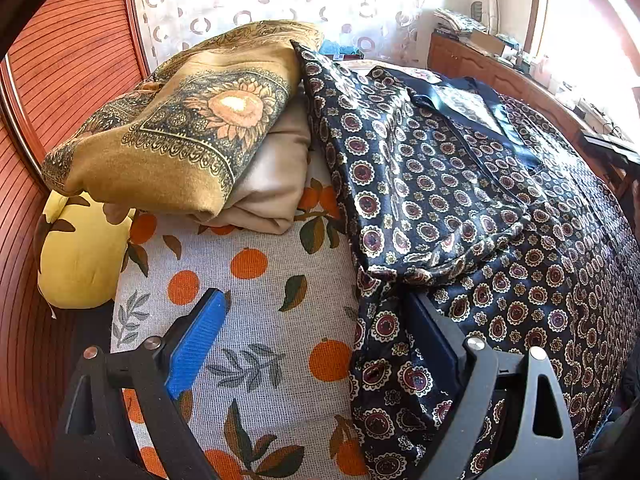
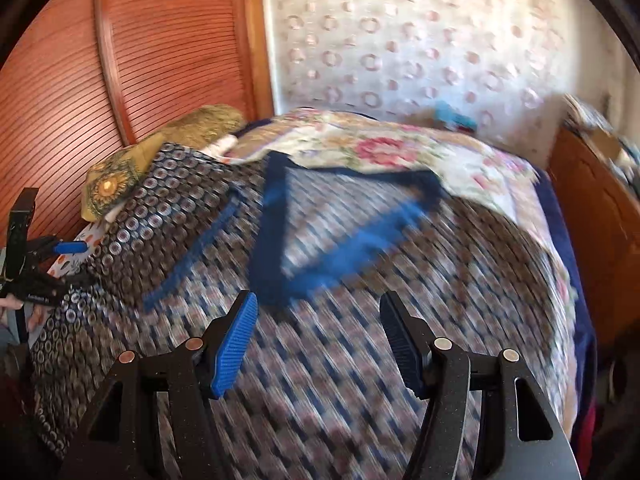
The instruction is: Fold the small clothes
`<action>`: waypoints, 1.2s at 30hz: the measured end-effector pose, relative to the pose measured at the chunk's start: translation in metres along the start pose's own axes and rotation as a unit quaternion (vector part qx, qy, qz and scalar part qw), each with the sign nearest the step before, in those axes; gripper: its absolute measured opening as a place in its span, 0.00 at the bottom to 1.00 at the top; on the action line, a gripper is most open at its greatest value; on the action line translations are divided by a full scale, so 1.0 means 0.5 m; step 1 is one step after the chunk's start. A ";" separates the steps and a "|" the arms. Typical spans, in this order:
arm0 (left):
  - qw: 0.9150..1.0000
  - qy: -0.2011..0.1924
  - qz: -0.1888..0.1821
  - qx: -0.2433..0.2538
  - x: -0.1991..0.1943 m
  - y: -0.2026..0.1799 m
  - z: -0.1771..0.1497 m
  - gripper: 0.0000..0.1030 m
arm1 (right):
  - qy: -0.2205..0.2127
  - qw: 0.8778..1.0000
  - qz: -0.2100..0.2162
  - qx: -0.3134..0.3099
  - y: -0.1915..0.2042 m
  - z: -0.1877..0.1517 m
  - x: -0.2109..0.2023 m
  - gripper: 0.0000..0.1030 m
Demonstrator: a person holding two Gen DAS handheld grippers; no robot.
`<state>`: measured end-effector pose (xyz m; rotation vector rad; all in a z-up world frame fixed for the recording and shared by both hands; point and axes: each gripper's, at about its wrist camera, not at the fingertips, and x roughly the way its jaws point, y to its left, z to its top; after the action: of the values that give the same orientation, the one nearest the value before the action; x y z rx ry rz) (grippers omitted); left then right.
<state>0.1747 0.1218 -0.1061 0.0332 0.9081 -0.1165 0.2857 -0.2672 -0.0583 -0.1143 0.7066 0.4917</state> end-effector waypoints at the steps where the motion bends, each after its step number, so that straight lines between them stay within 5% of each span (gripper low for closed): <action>1: 1.000 0.000 0.000 0.000 0.000 0.000 0.000 0.88 | 0.001 1.000 -0.006 0.010 -0.010 -0.014 -0.013 0.64; 6: 1.000 0.006 0.010 -0.009 -0.008 0.004 0.008 0.88 | 0.003 0.997 -0.045 0.059 -0.067 -0.088 -0.083 0.64; 10: 0.999 -0.035 0.014 -0.010 -0.057 -0.010 0.043 0.88 | 0.004 0.993 -0.072 0.090 -0.124 -0.128 -0.135 0.64; 18: 0.994 -0.084 -0.056 0.040 -0.085 -0.158 0.142 0.88 | 0.005 0.982 -0.119 0.148 -0.230 -0.176 -0.195 0.64; 27: 0.989 -0.044 -0.099 0.105 0.011 -0.328 0.170 0.88 | 0.024 0.976 -0.135 0.171 -0.259 -0.182 -0.198 0.64; 36: 0.988 -0.007 -0.110 0.110 0.058 -0.355 0.147 0.88 | 0.062 0.971 -0.145 0.179 -0.280 -0.186 -0.201 0.64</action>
<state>0.2294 -0.0627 -0.0801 0.1379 0.8787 -0.4217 0.2308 -0.4546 -0.0725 0.0913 0.8754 0.0725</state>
